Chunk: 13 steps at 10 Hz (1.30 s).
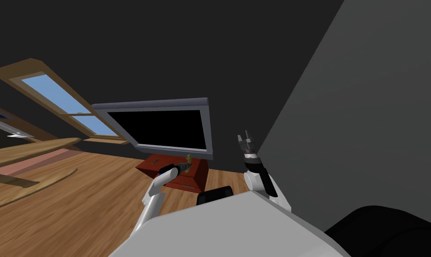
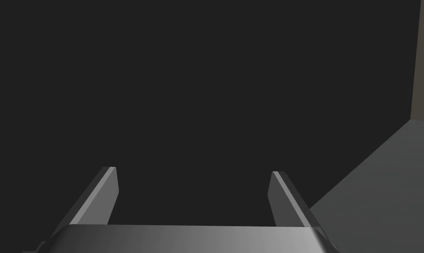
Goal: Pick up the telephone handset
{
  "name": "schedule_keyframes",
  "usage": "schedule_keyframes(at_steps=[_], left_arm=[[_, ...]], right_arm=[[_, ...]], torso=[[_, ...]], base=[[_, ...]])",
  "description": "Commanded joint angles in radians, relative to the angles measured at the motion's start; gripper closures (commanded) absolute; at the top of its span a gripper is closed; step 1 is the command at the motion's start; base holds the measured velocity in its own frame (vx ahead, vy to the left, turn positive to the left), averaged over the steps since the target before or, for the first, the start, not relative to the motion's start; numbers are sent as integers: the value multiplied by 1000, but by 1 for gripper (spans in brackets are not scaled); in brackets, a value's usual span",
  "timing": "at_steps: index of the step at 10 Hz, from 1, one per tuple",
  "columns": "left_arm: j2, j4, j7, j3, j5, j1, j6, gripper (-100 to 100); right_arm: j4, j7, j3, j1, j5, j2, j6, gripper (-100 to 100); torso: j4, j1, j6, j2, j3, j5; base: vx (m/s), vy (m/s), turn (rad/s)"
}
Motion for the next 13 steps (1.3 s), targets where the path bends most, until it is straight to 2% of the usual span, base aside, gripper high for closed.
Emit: schedule_keyframes(at_steps=[1, 2, 4, 5, 6, 10, 11, 12, 13], left_arm=[[0, 0, 0, 0, 0, 0, 0, 0], [-12, 32, -16, -1, 0, -4, -30, -100], [-24, 63, -32, -2, 0, -8, -61, -100], [-19, 50, -24, -1, -1, -8, -45, -100], [-19, 51, -26, -1, -1, -8, -48, 100], [-19, 51, -26, -1, -1, -8, -47, 100], [-19, 51, -26, -1, -1, -8, -47, 0], [-27, 50, -22, -18, 14, -17, -23, -100], [-18, 45, -23, -25, 3, -32, -11, -100]], right_arm=[[0, 0, 0, 0, 0, 0, 0, 0], [0, 0, 0, 0, 0, 0, 0, 0], [0, 0, 0, 0, 0, 0, 0, 0], [0, 0, 0, 0, 0, 0, 0, 0], [0, 0, 0, 0, 0, 0, 0, 0], [0, 0, 0, 0, 0, 0, 0, 0], [0, 0, 0, 0, 0, 0, 0, 0], [0, 0, 0, 0, 0, 0, 0, 0], [0, 0, 0, 0, 0, 0, 0, 0]], torso=[[0, 0, 0, 0, 0, 0], [1, 1, 0, 3, 2, 0], [1, 0, 0, 4, 3, 0], [1, 1, 0, 4, 3, 0], [1, 1, 0, 5, 3, 0], [1, 1, 0, 5, 3, 0], [1, 1, 0, 5, 3, 0], [1, 1, 0, 5, 3, 0], [2, 5, 1, 6, 4, 1]], base=[[0, 0, 0], [6, -10, 27], [5, -8, 22], [0, 0, 0], [0, 0, 0], [0, 0, 0], [0, 0, 0], [-30, 67, -135], [-21, 130, -96]])
